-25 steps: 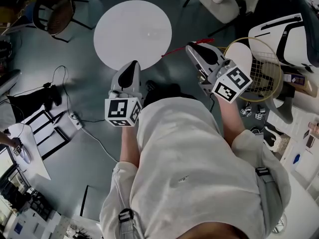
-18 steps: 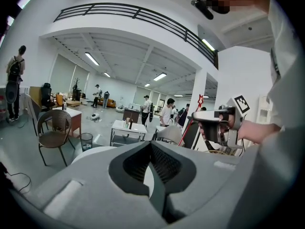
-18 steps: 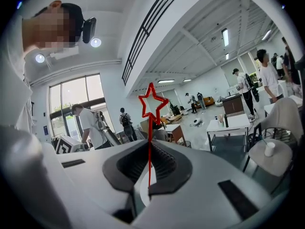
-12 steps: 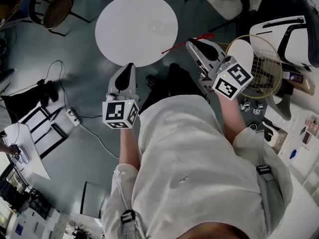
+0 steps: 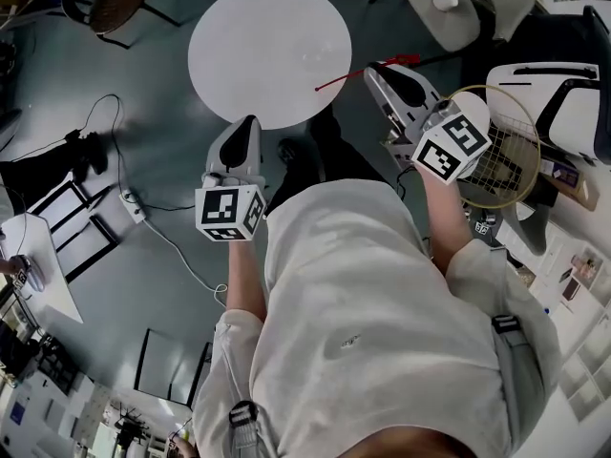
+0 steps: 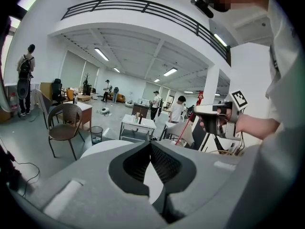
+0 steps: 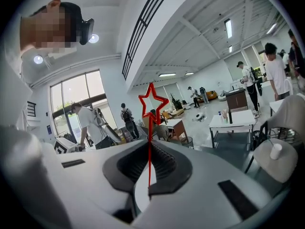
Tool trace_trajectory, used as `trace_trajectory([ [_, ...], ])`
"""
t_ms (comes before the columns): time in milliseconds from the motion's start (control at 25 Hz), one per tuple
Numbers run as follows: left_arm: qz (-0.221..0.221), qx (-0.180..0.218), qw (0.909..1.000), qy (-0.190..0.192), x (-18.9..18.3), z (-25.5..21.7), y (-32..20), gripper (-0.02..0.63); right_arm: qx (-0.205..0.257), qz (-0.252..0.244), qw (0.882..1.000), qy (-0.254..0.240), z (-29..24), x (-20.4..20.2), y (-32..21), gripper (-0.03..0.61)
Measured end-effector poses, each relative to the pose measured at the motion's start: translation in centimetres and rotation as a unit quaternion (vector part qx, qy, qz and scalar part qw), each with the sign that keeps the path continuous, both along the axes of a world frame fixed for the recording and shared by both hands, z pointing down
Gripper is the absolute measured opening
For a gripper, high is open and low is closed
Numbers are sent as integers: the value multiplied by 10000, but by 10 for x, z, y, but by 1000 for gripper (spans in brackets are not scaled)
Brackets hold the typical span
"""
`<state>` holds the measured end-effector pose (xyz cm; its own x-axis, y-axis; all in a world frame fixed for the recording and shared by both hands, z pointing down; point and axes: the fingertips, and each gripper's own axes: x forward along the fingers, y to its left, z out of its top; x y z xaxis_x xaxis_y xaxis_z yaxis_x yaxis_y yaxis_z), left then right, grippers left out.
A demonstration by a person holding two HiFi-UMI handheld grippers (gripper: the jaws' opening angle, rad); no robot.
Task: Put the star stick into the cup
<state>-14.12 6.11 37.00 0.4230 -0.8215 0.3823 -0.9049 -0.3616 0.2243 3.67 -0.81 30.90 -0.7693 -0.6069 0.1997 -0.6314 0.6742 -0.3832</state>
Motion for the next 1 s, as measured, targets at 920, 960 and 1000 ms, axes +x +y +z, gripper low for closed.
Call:
trace_trajectory([
  [920,-883,-370,9951,-241,45,16,-115,11,-400,-1084,9930,-232,39,1,-158,20],
  [960,-909,-403,9947,-255,46,19,-116,11,-438,-1134,9924,-171,44,0,-159,20],
  [1000,-935,-440,9943,-270,46,23,-116,11,-471,-1177,9919,-118,49,-2,-160,20],
])
